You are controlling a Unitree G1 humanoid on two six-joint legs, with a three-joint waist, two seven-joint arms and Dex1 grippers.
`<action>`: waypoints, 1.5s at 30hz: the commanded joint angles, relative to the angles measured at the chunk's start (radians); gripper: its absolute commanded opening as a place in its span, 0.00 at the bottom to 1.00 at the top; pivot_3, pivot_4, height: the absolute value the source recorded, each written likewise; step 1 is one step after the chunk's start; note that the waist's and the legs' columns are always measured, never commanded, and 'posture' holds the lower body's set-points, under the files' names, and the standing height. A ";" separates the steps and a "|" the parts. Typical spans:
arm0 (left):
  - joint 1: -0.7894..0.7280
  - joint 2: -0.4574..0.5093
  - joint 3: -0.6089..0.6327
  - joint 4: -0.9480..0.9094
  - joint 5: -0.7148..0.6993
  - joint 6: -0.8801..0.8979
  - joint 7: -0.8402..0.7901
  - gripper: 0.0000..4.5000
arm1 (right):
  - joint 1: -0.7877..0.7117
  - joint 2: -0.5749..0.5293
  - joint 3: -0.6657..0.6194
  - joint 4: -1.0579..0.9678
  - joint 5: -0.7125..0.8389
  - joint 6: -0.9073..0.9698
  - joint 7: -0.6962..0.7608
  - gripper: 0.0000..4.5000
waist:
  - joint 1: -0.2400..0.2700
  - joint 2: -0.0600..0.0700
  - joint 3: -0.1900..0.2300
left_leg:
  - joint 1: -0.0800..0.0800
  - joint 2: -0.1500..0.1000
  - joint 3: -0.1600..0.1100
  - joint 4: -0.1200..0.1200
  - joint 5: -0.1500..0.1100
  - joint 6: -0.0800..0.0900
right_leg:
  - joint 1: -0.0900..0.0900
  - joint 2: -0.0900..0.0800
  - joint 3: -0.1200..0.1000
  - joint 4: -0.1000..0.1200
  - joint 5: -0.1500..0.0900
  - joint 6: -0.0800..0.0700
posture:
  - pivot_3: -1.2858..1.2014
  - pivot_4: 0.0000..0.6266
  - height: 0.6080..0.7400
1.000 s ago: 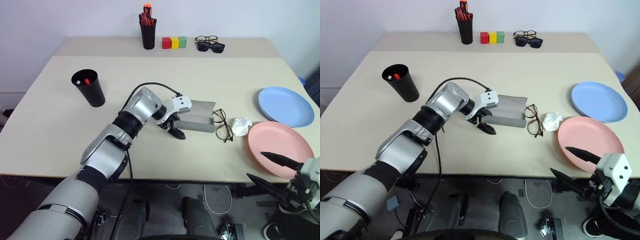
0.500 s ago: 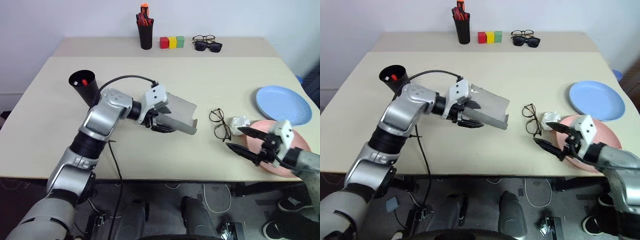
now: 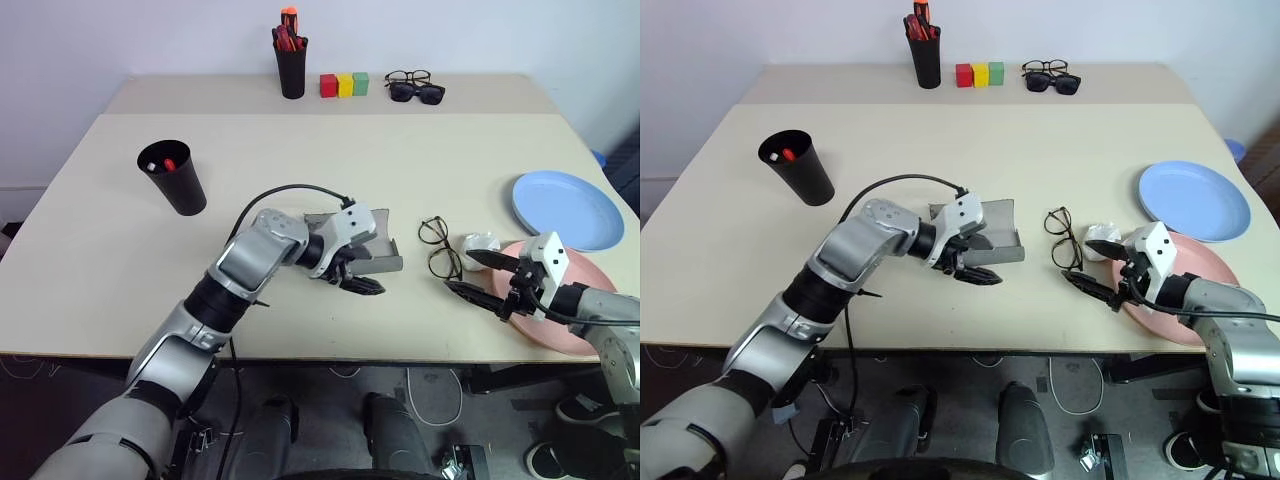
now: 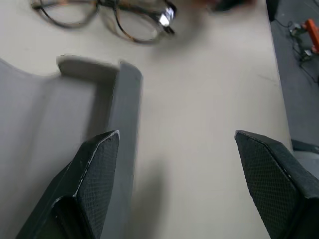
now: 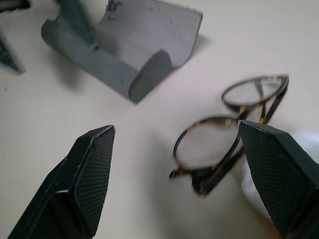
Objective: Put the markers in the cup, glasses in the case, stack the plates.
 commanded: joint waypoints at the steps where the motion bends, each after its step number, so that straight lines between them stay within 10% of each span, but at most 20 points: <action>1: -0.058 0.022 0.029 0.009 -0.019 -0.020 -0.017 0.84 | 0.029 -0.016 -0.064 -0.076 0.039 0.017 -0.010 0.90 | -0.006 0.000 0.000 | 0.000 0.000 0.000 0.000 0.000 0.000 | 0.000 0.000 0.000 0.000 0.000 0.000 | 0.52 0.24 1.00; 19: 0.338 0.337 0.342 -0.384 -0.186 -0.275 -0.019 0.84 | -0.292 -0.027 0.107 0.206 -0.001 0.124 0.057 0.90 | -0.001 0.001 0.000 | 0.001 0.000 0.001 0.000 0.000 0.000 | 0.000 0.000 0.001 0.000 0.001 -0.001 | 0.52 0.24 1.00; 25: 0.384 0.441 0.215 -0.380 -0.053 -0.311 -0.013 0.84 | -0.405 -0.008 0.165 0.332 -0.048 0.084 0.090 0.90 | -0.006 0.002 -0.001 | 0.001 0.001 0.001 -0.001 0.000 0.000 | -0.001 0.001 0.001 0.001 0.001 -0.001 | 0.52 0.24 1.00; 45: 0.188 0.326 0.124 -0.177 0.067 0.126 0.222 0.84 | -0.277 0.004 0.092 0.176 -0.025 0.093 0.038 0.90 | -0.009 0.001 0.000 | 0.001 0.001 0.000 -0.001 0.000 0.000 | -0.002 0.001 0.001 0.002 0.001 -0.001 | 0.52 0.24 1.00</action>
